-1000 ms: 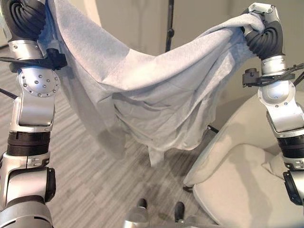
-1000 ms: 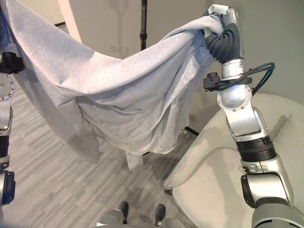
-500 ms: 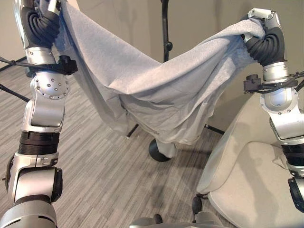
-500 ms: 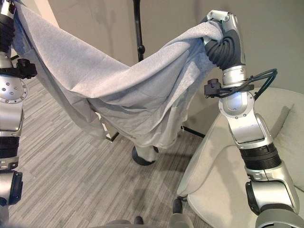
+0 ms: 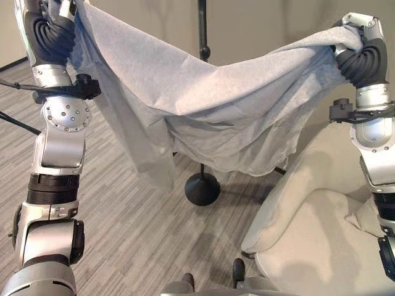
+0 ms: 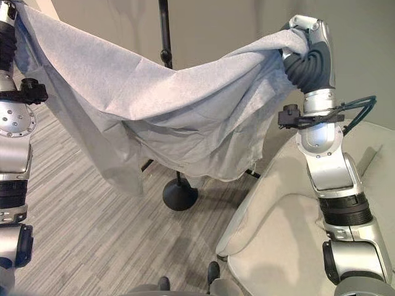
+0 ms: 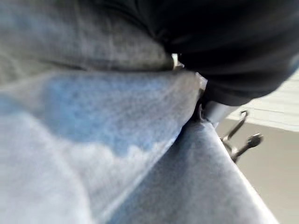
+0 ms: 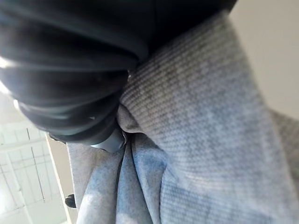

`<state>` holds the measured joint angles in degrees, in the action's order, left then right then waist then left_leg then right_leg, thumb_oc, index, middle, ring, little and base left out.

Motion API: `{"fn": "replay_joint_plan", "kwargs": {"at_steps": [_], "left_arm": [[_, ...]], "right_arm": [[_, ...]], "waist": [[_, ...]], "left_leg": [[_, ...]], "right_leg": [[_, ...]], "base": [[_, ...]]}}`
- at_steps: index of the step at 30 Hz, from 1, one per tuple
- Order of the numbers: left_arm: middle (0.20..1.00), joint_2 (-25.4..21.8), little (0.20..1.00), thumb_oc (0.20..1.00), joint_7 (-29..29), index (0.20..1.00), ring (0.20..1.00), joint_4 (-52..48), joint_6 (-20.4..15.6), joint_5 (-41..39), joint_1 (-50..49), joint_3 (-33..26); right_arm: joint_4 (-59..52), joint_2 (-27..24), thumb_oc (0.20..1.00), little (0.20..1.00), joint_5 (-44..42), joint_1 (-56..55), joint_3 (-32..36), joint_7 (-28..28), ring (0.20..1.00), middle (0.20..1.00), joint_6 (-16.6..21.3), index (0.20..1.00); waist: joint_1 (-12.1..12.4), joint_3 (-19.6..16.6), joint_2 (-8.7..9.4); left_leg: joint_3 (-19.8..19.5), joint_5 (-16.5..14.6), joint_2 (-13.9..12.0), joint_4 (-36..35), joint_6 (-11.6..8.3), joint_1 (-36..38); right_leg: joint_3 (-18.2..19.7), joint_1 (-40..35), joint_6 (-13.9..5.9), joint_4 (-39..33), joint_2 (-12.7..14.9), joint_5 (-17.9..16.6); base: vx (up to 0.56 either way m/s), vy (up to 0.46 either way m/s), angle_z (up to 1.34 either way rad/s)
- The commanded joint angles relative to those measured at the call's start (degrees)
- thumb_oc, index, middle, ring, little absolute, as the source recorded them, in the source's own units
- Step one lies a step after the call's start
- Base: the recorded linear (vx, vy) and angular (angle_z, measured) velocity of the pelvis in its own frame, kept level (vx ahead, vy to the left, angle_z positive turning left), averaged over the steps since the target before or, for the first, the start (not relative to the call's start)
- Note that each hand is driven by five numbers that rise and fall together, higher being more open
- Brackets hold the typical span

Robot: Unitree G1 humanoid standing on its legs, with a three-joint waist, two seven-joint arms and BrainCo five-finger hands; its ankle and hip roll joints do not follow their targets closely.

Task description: Hang the clothes on the sofa on the clothes rack.

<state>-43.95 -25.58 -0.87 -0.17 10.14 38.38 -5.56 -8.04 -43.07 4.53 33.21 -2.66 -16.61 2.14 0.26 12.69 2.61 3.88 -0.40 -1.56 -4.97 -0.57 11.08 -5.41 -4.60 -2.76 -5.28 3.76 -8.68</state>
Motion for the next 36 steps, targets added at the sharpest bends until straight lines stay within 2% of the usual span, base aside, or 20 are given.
{"fn": "replay_joint_plan", "kwargs": {"at_steps": [1, 5, 12, 14, 15, 16, 17, 18, 19, 20, 21, 22, 23, 24, 25, 27, 29, 33, 36], "left_arm": [[0.2, -0.4, 0.2, 0.2, -0.7, 0.2, 0.2, -5.3, -2.9, 0.5, -2.0, -4.4], [0.2, 3.1, 0.2, 0.2, 1.2, 0.2, 0.2, -13.6, -3.7, -0.9, -9.3, -10.3], [0.2, 6.0, 0.2, 0.2, 2.3, 0.2, 0.2, -21.0, -4.7, -2.9, -14.7, -16.2], [0.2, 6.2, 0.2, 0.2, 1.5, 0.2, 0.2, -21.3, -4.8, -3.2, -13.5, -16.7], [0.2, 5.3, 0.2, 0.2, 0.7, 0.2, 0.2, -20.3, -4.9, -3.2, -12.1, -16.7], [0.2, 2.3, 0.2, 0.2, -0.8, 0.2, 0.2, -16.8, -4.5, -3.1, -8.2, -15.1], [0.2, -4.4, 0.2, 0.2, -4.1, 0.2, 0.2, -6.5, -4.5, -3.0, 0.6, -10.5], [0.2, -8.9, 0.2, 0.2, -5.4, 0.2, 0.2, -0.1, -3.9, -3.1, 6.3, -6.2], [0.2, -11.6, 0.2, 0.2, -6.0, 0.2, 0.2, 4.6, -4.0, -3.5, 10.7, -2.4], [0.2, -16.5, 0.2, 0.2, -7.2, 0.2, 0.2, 13.8, -4.1, -4.5, 21.0, 6.6], [0.2, -18.1, 0.2, 0.2, -7.3, 0.2, 0.2, 18.8, -4.4, -5.6, 26.5, 12.0], [0.2, -19.4, 0.2, 0.2, -7.3, 0.2, 0.2, 31.9, -5.1, -10.0, 43.9, 28.2], [0.2, -19.4, 0.2, 0.2, -7.3, 0.2, 0.2, 32.7, -5.3, -10.3, 45.2, 29.2], [0.2, -18.5, 0.2, 0.2, -6.5, 0.2, 0.2, 38.6, -4.9, -11.8, 52.4, 37.1], [0.2, -18.3, 0.2, 0.2, -6.5, 0.2, 0.2, 40.8, -5.6, -12.6, 55.6, 39.5], [0.2, -15.0, 0.2, 0.2, -5.3, 0.2, 0.2, 47.7, -5.7, -14.7, 65.2, 48.7], [0.2, -11.2, 0.2, 0.2, -3.9, 0.2, 0.2, 53.2, -5.9, -16.6, 72.4, 55.1], [0.2, -2.3, 0.2, 0.2, -0.7, 0.2, 0.2, 59.6, -6.0, -17.9, 78.3, 60.1], [0.2, -0.4, 0.2, 0.2, -0.4, 0.2, 0.2, 59.5, -5.8, -17.6, 77.5, 58.8]], "right_arm": [[-4.8, 0.9, 0.2, 0.2, 1.0, -0.9, 4.9, 0.1, 0.2, 0.2, 3.2, 0.2], [-8.8, 3.3, 0.2, 0.2, 1.2, -5.4, 8.7, 0.7, 0.2, 0.2, 3.9, 0.2], [-14.1, 6.6, 0.2, 0.2, 2.5, -8.4, 14.3, -0.3, 0.2, 0.2, 4.4, 0.2], [-14.3, 5.9, 0.2, 0.2, 3.5, -6.7, 14.7, -1.4, 0.2, 0.2, 4.2, 0.2], [-13.8, 4.1, 0.2, 0.2, 4.3, -4.5, 14.0, -2.1, 0.2, 0.2, 3.9, 0.2], [-11.5, 0.1, 0.2, 0.2, 4.6, 0.4, 11.0, -3.3, 0.2, 0.2, 3.2, 0.2], [-3.9, -5.0, 0.2, 0.2, 3.1, 10.4, 4.9, -5.6, 0.2, 0.2, 2.7, 0.2], [3.0, -9.2, 0.2, 0.2, 2.0, 17.5, -0.9, -6.9, 0.2, 0.2, 1.8, 0.2], [7.0, -10.5, 0.2, 0.2, 0.4, 22.2, -4.6, -7.5, 0.2, 0.2, 1.8, 0.2], [14.8, -12.9, 0.2, 0.2, -1.7, 32.1, -13.3, -8.2, 0.2, 0.2, 1.6, 0.2], [18.3, -13.4, 0.2, 0.2, -2.9, 36.8, -17.4, -8.4, 0.2, 0.2, 1.7, 0.2], [31.2, -13.6, 0.2, 0.2, -6.7, 52.0, -31.4, -8.6, 0.2, 0.2, 1.7, 0.2], [31.8, -13.6, 0.2, 0.2, -6.9, 52.8, -31.7, -8.6, 0.2, 0.2, 1.9, 0.2], [37.9, -12.5, 0.2, 0.2, -8.2, 59.3, -38.7, -8.3, 0.2, 0.2, 1.3, 0.2], [39.7, -12.2, 0.2, 0.2, -8.9, 61.5, -39.9, -8.3, 0.2, 0.2, 1.9, 0.2], [47.8, -10.0, 0.2, 0.2, -10.9, 68.9, -46.4, -7.9, 0.2, 0.2, 1.8, 0.2], [54.8, -7.3, 0.2, 0.2, -12.6, 75.6, -51.7, -7.2, 0.2, 0.2, 1.7, 0.2], [62.9, -2.9, 0.2, 0.2, -14.7, 81.2, -56.0, -5.3, 0.2, 0.2, 1.3, 0.2], [63.7, -2.2, 0.2, 0.2, -14.2, 81.1, -55.7, -4.7, 0.2, 0.2, 0.9, 0.2]], "waist": [[0.3, -4.4, -1.9], [0.5, -5.3, -2.27], [0.6, -6.6, -3.1], [0.5, -6.8, -3.37], [0.5, -7.0, -3.5], [0.5, -7.4, -3.53], [0.5, -6.8, -3.59], [0.6, -6.8, -3.42], [0.5, -6.5, -3.6], [0.6, -5.8, -3.28], [0.5, -5.4, -3.35], [0.4, -4.4, -3.17], [0.4, -4.1, -3.03], [0.3, -3.8, -2.96], [0.4, -3.2, -2.92], [0.2, -1.8, -2.78], [0.1, 0.8, -2.51], [0.1, 6.4, -2.17], [0.1, 8.1, -2.18]], "left_leg": [[-0.3, 1.2, -2.0, 0.0, -1.33, -0.5], [0.0, 1.4, -2.0, 0.0, -1.54, -0.6], [0.2, 1.7, -2.1, 0.0, -1.73, -0.9], [0.1, 1.7, -2.1, 0.0, -1.84, -0.9], [0.2, 1.7, -2.1, 0.0, -1.89, -0.8], [0.2, 1.6, -2.0, 0.0, -2.0, -0.7], [0.2, 1.3, -2.1, 0.0, -2.07, -0.7], [0.3, 1.2, -2.1, 0.0, -2.1, -0.6], [0.3, 1.1, -2.0, 0.0, -2.09, -0.5], [0.4, 0.9, -2.2, 0.0, -2.11, -0.6], [0.4, 0.7, -2.2, 0.0, -2.09, -0.6], [0.2, 0.0, -2.3, 0.0, -2.05, -0.7], [0.2, 0.3, -2.3, 0.0, -2.05, -0.9], [0.0, 0.0, -2.3, 0.0, -2.01, -1.1], [0.0, -0.4, -2.4, 0.0, -2.03, -1.1], [-0.2, -0.5, -2.5, 0.0, -1.95, -1.8], [-0.6, -0.6, -2.6, 0.0, -2.06, -2.9], [-1.0, -0.9, -2.9, 0.0, -2.29, -4.6], [-1.3, -1.0, -2.9, 0.0, -2.32, -4.8]], "right_leg": [[-1.1, 3.0, -0.82, 0.3, 3.4, 1.4], [-0.9, 3.2, -0.86, 0.3, 3.3, 1.0], [-0.7, 3.6, -0.76, 0.3, 3.1, 0.8], [-0.5, 3.5, -0.71, 0.3, 3.0, 1.0], [-0.5, 3.5, -0.78, 0.3, 3.0, 1.0], [-0.6, 3.1, -0.83, 0.3, 3.0, 1.3], [-0.6, 3.1, -0.96, 0.3, 2.9, 1.6], [-0.8, 2.9, -1.09, 0.3, 2.9, 1.8], [-0.7, 2.8, -1.12, 0.3, 2.8, 1.9], [-0.8, 2.9, -1.14, 0.3, 2.8, 2.2], [-0.7, 2.9, -1.13, 0.3, 2.8, 2.2], [-0.5, 3.0, -1.13, 0.3, 2.5, 3.0], [-0.5, 3.2, -1.06, 0.3, 2.6, 2.7], [-0.3, 3.5, -0.96, 0.3, 2.5, 3.1], [-0.4, 3.4, -1.02, 0.3, 2.4, 3.5], [-0.1, 4.0, -0.89, 0.3, 2.3, 3.6], [0.2, 4.9, -0.81, 0.3, 2.2, 3.6], [0.5, 6.4, -0.36, 0.3, 2.3, 3.4], [0.6, 6.6, -0.3, 0.3, 2.3, 3.3]], "base": [[0.0, 0.0, 0.0], [0.0, 0.0, 0.0], [0.01, 0.002, -0.01], [0.04, 0.008, -0.02], [0.07, 0.007, -0.02], [0.11, -0.003, -0.04], [0.12, -0.009, -0.03], [0.1, -0.02, -0.04], [0.08, -0.032, -0.01], [0.07, -0.038, -0.03], [0.12, -0.057, -0.09], [0.07, -0.04, -0.09], [0.07, -0.049, -0.01], [0.03, -0.019, 0.08], [0.03, -0.033, 0.09], [-0.01, -0.025, 0.07], [-0.08, -0.026, 0.08], [-0.1, -0.047, 0.08], [-0.02, -0.021, 0.01]]}}
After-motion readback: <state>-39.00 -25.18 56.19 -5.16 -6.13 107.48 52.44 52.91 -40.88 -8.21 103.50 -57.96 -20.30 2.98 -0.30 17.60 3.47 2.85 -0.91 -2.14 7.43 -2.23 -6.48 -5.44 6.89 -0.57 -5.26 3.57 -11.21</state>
